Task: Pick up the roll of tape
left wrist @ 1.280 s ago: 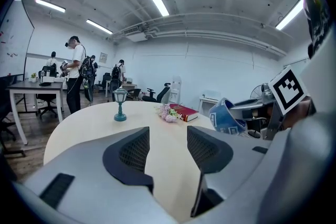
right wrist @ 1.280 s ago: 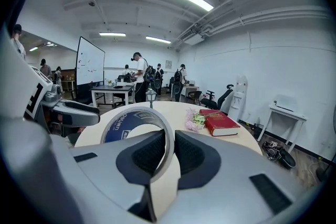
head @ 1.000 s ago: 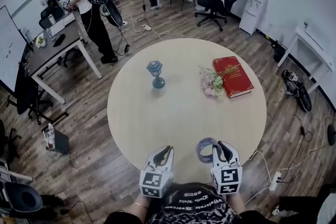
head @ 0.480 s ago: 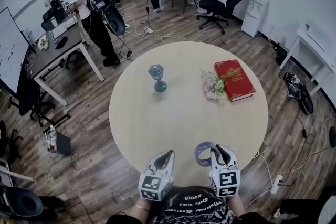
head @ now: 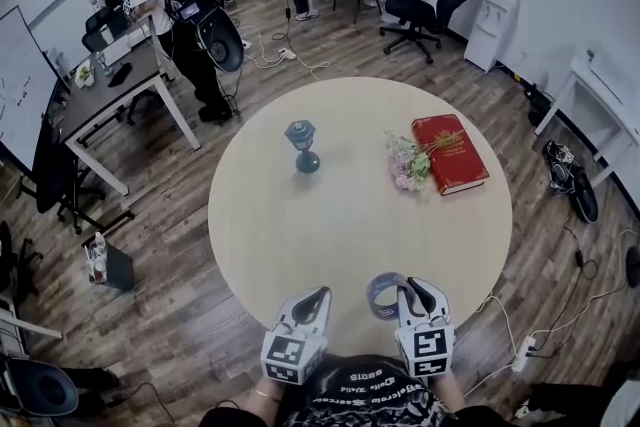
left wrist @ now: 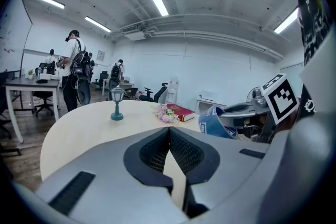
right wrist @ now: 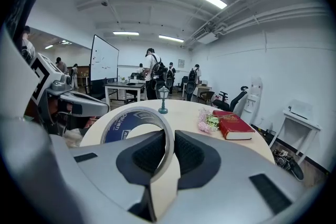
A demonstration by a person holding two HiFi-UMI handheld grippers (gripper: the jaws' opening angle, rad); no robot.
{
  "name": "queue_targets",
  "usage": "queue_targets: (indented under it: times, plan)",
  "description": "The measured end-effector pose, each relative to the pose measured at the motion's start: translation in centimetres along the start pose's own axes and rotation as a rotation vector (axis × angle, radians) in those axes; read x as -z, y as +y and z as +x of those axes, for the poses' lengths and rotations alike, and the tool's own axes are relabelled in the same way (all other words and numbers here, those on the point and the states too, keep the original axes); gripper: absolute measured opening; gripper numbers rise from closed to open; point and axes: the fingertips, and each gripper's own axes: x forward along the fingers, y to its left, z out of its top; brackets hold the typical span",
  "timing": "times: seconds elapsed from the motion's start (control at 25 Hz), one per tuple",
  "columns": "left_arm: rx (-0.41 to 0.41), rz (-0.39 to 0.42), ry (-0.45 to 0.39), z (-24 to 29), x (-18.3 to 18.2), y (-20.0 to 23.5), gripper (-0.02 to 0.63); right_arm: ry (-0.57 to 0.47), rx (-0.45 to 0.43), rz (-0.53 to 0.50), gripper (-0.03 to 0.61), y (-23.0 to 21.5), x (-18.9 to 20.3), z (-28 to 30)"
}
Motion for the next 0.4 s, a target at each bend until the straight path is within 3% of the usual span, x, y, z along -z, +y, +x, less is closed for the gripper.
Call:
queue_targets:
  times: [0.4]
  plan:
    - [-0.013,-0.008,0.003,0.19,0.30,0.71,0.021,0.012,-0.008,-0.026,0.061,0.07,0.37,0.45]
